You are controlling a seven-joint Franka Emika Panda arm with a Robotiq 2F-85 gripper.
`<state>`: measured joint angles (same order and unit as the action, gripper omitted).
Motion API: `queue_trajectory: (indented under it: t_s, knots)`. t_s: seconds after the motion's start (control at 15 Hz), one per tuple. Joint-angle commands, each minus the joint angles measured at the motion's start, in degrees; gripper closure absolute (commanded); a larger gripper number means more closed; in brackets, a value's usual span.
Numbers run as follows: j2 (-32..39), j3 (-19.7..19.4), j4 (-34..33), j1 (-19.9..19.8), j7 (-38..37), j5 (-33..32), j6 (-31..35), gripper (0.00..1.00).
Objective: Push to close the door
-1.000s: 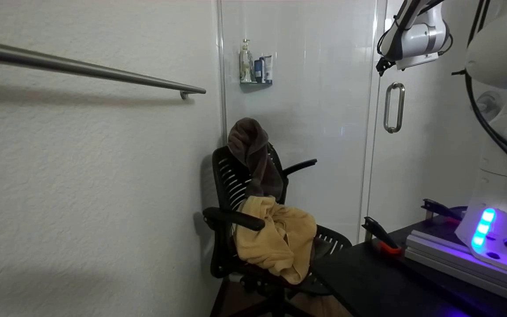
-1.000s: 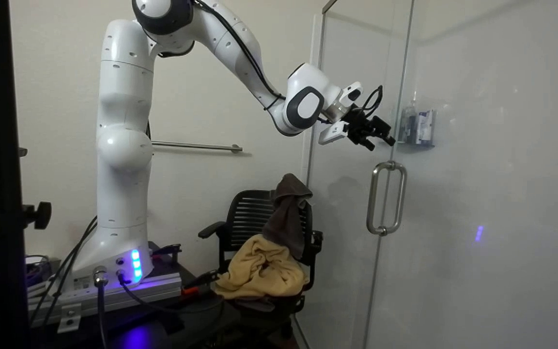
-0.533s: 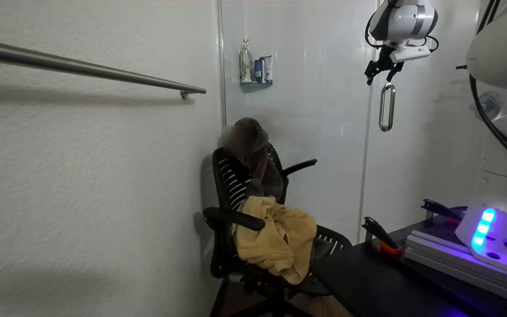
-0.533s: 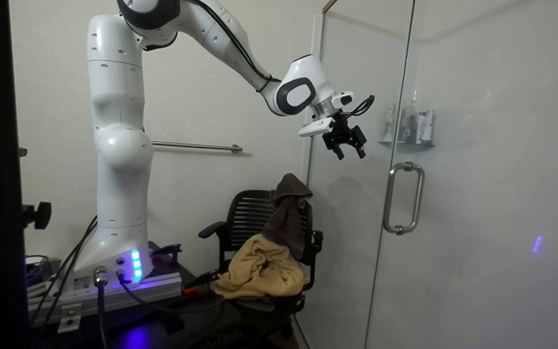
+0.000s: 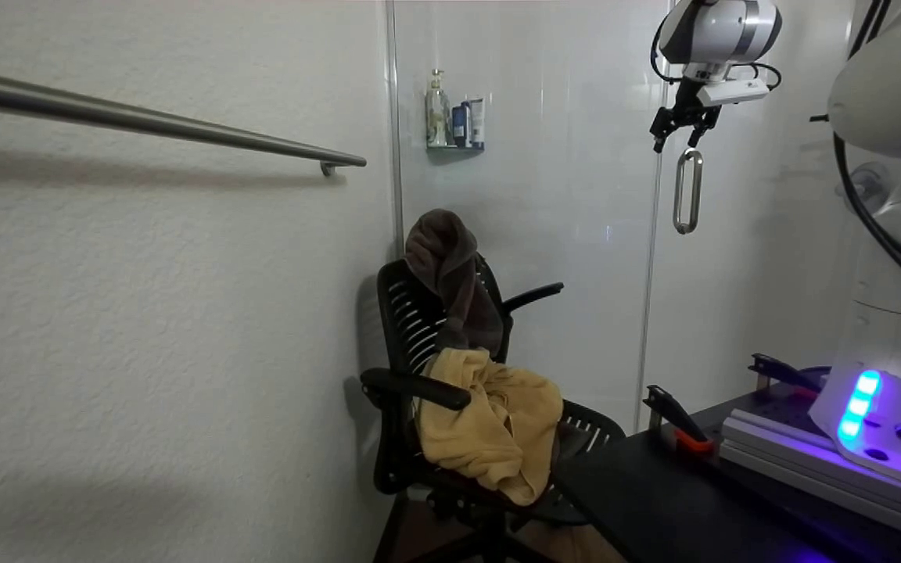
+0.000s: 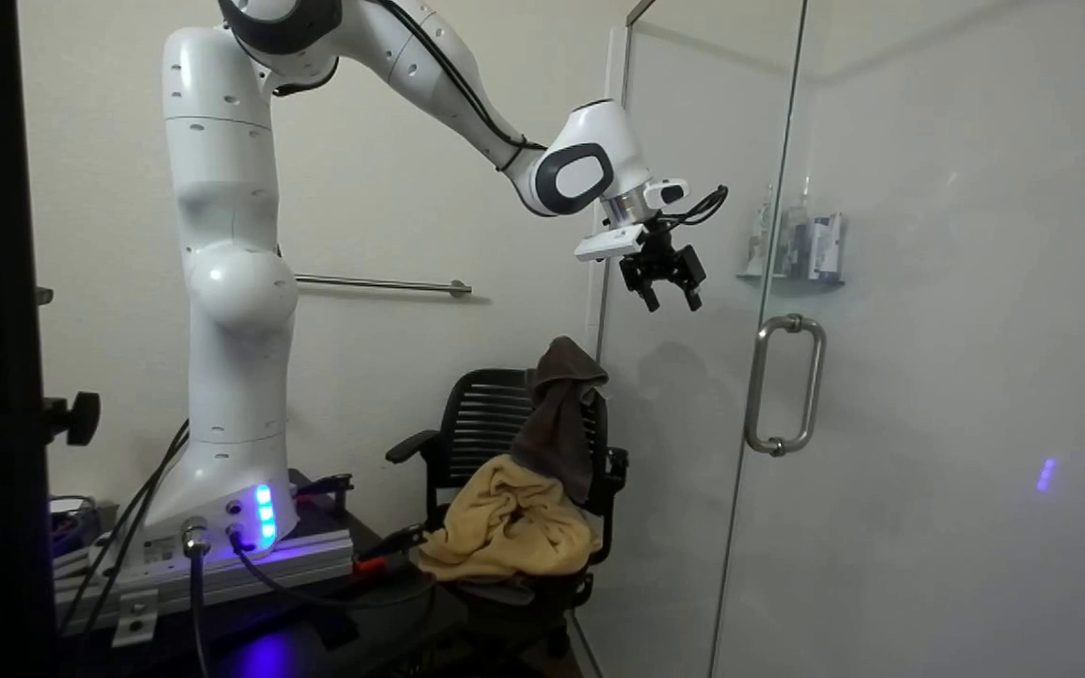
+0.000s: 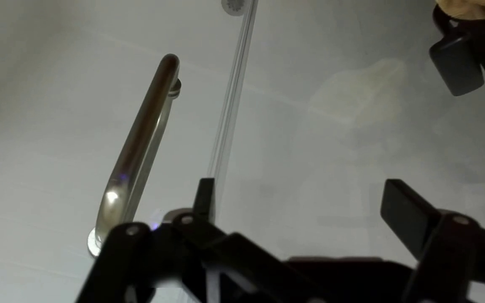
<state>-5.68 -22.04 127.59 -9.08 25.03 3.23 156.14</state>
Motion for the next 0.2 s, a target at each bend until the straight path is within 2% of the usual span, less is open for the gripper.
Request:
queue_trajectory:
  t_s: [0.0, 0.13]
  knots:
    - [0.0, 1.59, 0.03, -1.57, -0.07, 0.08, -0.06, 0.0]
    - [0.0, 1.58, 0.03, -1.6, -0.07, 0.08, -0.05, 0.0]
